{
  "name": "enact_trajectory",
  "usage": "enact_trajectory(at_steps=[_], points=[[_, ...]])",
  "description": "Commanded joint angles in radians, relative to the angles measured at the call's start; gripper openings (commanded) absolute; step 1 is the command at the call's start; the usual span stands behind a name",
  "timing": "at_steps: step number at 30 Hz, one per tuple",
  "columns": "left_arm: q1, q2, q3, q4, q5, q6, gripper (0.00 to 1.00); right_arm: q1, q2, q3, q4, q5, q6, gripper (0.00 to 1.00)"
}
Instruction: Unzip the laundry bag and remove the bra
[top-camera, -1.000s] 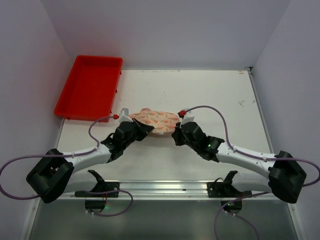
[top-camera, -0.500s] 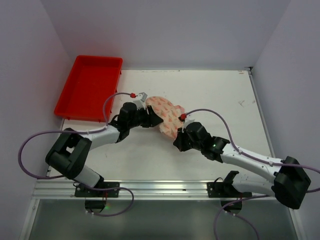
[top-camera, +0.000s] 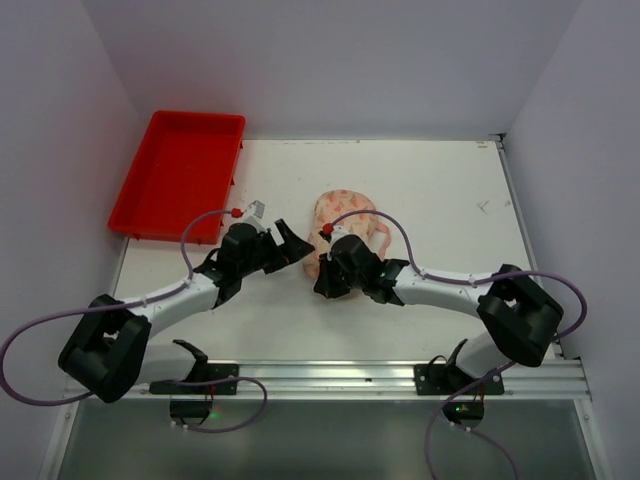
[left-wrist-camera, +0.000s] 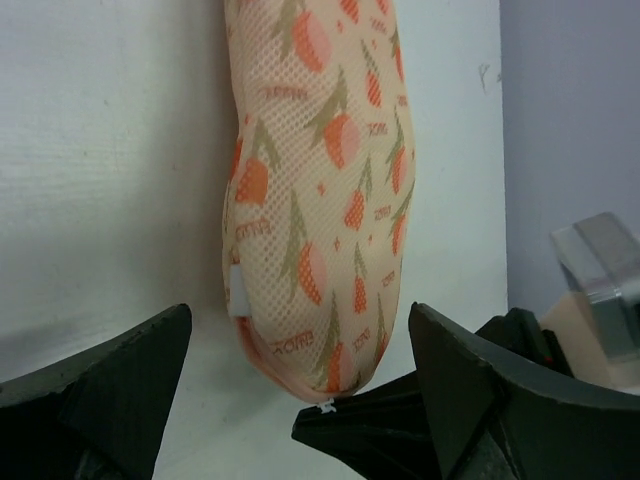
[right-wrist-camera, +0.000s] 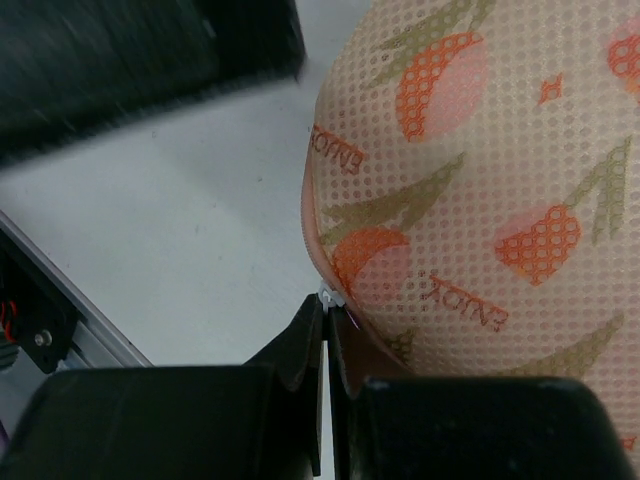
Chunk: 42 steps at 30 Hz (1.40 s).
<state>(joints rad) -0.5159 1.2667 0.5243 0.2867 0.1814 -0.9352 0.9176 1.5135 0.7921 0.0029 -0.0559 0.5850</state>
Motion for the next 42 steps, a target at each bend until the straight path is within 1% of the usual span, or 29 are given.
enact_trajectory(at_steps=[1,3,4,6,7,8,9,10,12,13,17,18,21,22,23,25,26,29,30,31,32,33,34,35,36,37,38,40,42], points=[[-0.050,0.019,-0.029,-0.005,-0.033,-0.112,0.91,0.001,0.004,0.044,0.074,-0.009,0.018,0.00],[-0.068,0.057,-0.032,0.005,-0.036,-0.135,0.86,0.001,0.002,0.038,0.078,-0.002,0.022,0.00],[-0.070,0.071,-0.033,0.034,-0.030,-0.142,0.80,0.001,0.001,0.036,0.080,-0.002,0.022,0.00],[-0.076,0.111,-0.030,0.063,-0.014,-0.166,0.74,0.001,-0.003,0.032,0.083,-0.001,0.024,0.00],[-0.082,0.121,-0.026,0.081,-0.005,-0.169,0.66,0.001,-0.004,0.032,0.082,0.001,0.026,0.00],[-0.085,0.131,-0.009,0.078,-0.007,-0.168,0.61,0.001,-0.007,0.030,0.080,0.005,0.027,0.00],[-0.091,0.144,-0.003,0.074,-0.010,-0.163,0.53,0.001,-0.009,0.027,0.074,0.008,0.027,0.00],[-0.092,0.146,0.003,0.071,-0.011,-0.162,0.31,0.001,-0.012,0.025,0.068,0.010,0.029,0.00],[-0.085,0.139,0.016,0.059,-0.026,-0.145,0.03,0.000,-0.035,0.007,0.043,0.030,0.030,0.00],[-0.079,0.137,0.022,0.039,-0.039,-0.133,0.00,-0.002,-0.045,-0.001,0.036,0.033,0.029,0.00],[-0.020,0.149,0.063,0.009,-0.010,-0.045,0.00,-0.023,-0.129,-0.037,-0.041,0.042,0.013,0.00],[0.011,0.169,0.072,0.006,0.003,-0.025,0.00,-0.031,-0.148,-0.059,-0.067,0.045,0.007,0.00],[0.059,0.230,0.134,-0.021,0.087,0.085,0.00,-0.074,-0.232,-0.115,-0.116,0.050,-0.008,0.00],[0.068,0.247,0.173,-0.047,0.130,0.119,0.00,-0.097,-0.251,-0.128,-0.130,0.048,-0.011,0.00],[0.086,0.267,0.195,-0.061,0.153,0.190,0.00,-0.109,-0.269,-0.139,-0.142,0.044,-0.020,0.00],[0.109,0.328,0.261,-0.127,0.229,0.258,0.00,-0.141,-0.309,-0.154,-0.185,0.018,-0.028,0.00],[0.132,0.359,0.276,-0.141,0.251,0.316,0.00,-0.144,-0.320,-0.156,-0.195,-0.001,-0.036,0.00],[0.169,0.379,0.318,-0.173,0.271,0.384,0.00,-0.143,-0.326,-0.145,-0.189,-0.060,-0.054,0.00],[0.177,0.382,0.327,-0.182,0.273,0.389,0.02,-0.141,-0.314,-0.128,-0.169,-0.080,-0.053,0.00],[0.181,0.379,0.335,-0.185,0.280,0.389,0.19,-0.134,-0.279,-0.119,-0.155,-0.096,-0.051,0.00],[0.185,0.372,0.332,-0.182,0.282,0.371,0.31,-0.125,-0.256,-0.107,-0.140,-0.107,-0.045,0.00],[0.185,0.343,0.326,-0.169,0.282,0.352,0.62,-0.112,-0.230,-0.073,-0.115,-0.110,-0.044,0.00],[0.185,0.324,0.298,-0.159,0.282,0.328,0.77,-0.093,-0.172,-0.053,-0.107,-0.108,-0.040,0.00],[0.185,0.301,0.281,-0.152,0.273,0.269,0.88,-0.085,-0.141,-0.033,-0.097,-0.104,-0.034,0.00],[0.185,0.254,0.260,-0.149,0.259,0.233,0.97,-0.079,-0.112,0.007,-0.074,-0.111,-0.030,0.00],[0.185,0.229,0.212,-0.143,0.236,0.202,1.00,-0.074,-0.084,0.025,-0.061,-0.117,-0.022,0.00],[0.185,0.200,0.186,-0.141,0.221,0.141,1.00,-0.072,-0.037,0.041,-0.049,-0.122,-0.005,0.00],[0.183,0.119,0.096,-0.115,0.205,0.095,1.00,-0.069,0.000,0.079,-0.021,-0.128,0.006,0.00],[0.175,0.044,0.047,-0.122,0.175,0.058,1.00,-0.068,0.031,0.105,-0.009,-0.128,0.018,0.00]])
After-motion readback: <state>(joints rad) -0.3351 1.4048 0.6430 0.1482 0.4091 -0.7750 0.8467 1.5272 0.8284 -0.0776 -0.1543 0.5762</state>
